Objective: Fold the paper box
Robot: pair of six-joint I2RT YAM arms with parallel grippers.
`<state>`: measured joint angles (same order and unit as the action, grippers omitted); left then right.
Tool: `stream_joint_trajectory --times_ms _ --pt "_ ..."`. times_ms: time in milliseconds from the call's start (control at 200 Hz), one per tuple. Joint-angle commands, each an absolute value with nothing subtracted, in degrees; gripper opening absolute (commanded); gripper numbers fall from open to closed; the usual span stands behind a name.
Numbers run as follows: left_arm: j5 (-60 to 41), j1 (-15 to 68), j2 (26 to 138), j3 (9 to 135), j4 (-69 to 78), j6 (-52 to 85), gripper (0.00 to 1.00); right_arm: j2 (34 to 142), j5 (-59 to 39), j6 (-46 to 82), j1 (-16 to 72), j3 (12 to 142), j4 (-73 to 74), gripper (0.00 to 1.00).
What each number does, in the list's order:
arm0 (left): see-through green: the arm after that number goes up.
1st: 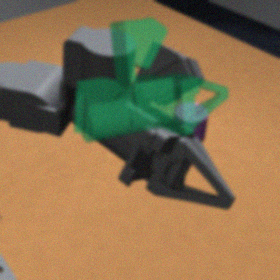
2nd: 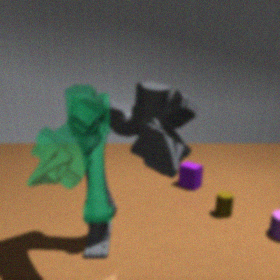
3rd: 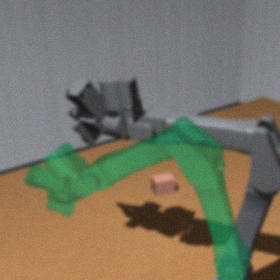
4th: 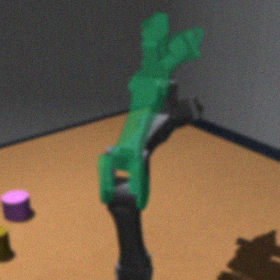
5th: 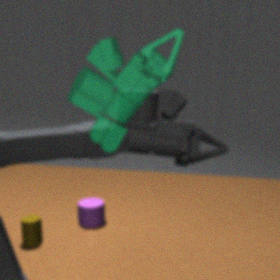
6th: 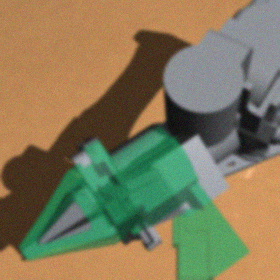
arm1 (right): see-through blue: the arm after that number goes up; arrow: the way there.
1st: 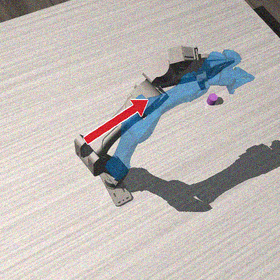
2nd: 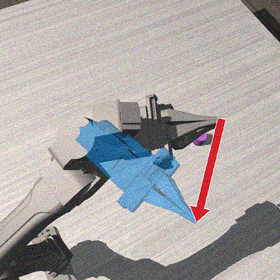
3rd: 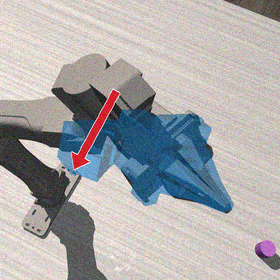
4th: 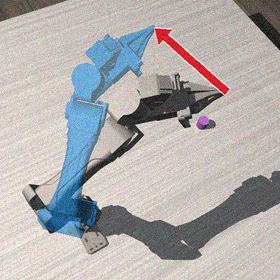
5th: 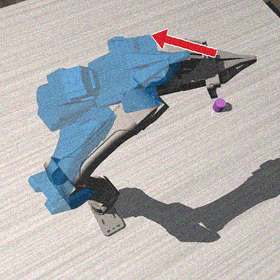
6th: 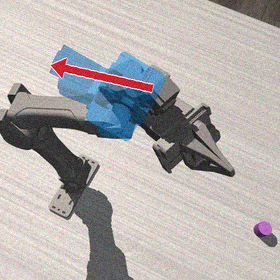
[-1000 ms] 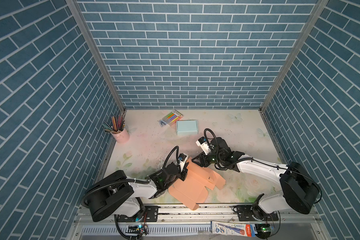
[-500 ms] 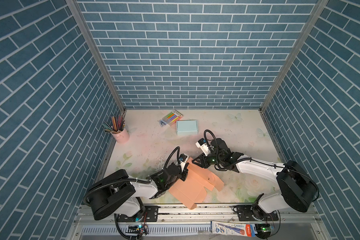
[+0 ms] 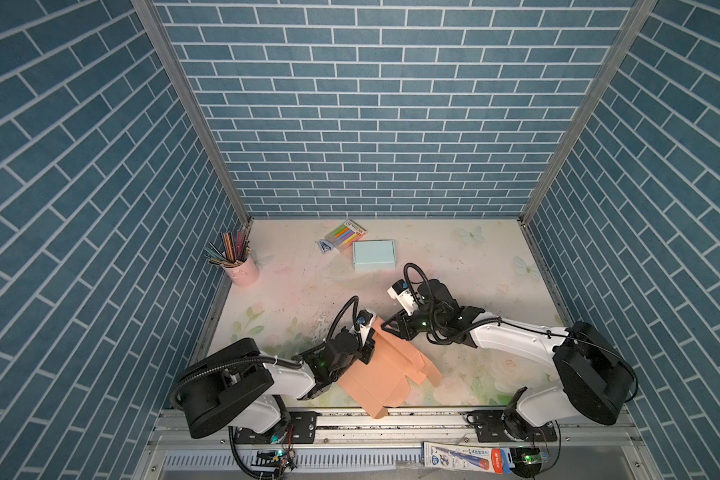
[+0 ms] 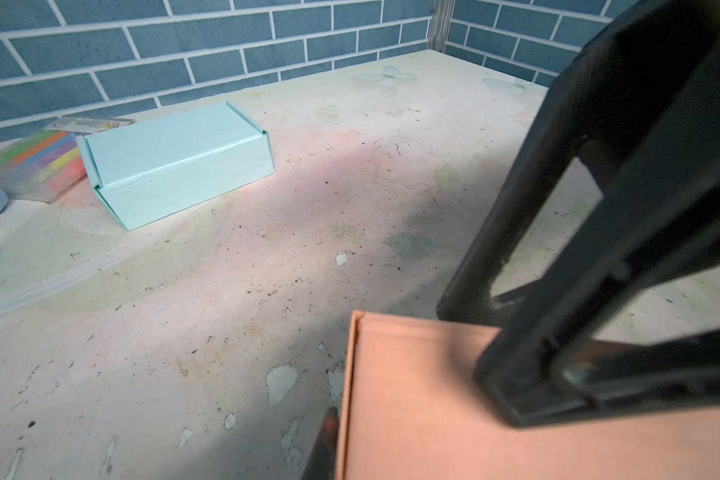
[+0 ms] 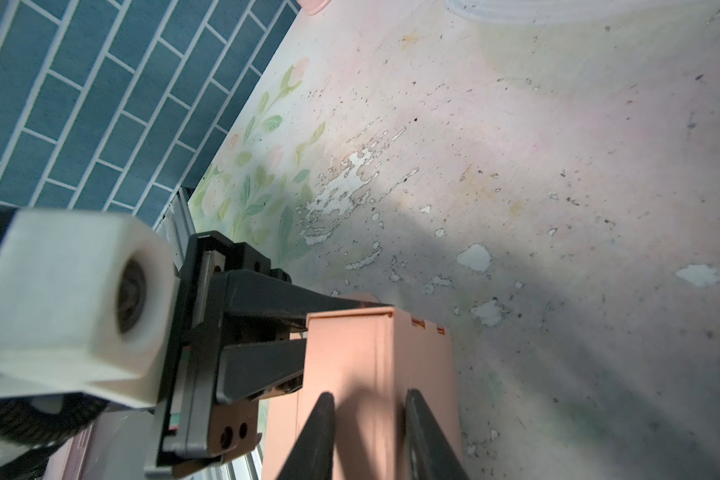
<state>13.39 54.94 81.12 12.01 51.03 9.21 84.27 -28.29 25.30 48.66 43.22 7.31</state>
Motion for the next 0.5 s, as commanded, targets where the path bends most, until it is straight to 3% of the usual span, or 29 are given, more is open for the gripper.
stream_joint_trajectory --times_ms 0,110,495 --pt "14.6 55.1 81.7 11.5 51.7 9.3 0.12 83.9 -30.4 27.8 50.8 41.9 7.3 0.29" --pt "14.8 55.2 81.8 11.2 52.1 9.6 0.17 83.7 -29.3 28.2 50.8 40.5 8.0 0.29" --pt "14.8 55.5 83.3 10.3 53.9 10.2 0.2 82.5 -26.9 28.8 50.6 41.3 7.5 0.34"
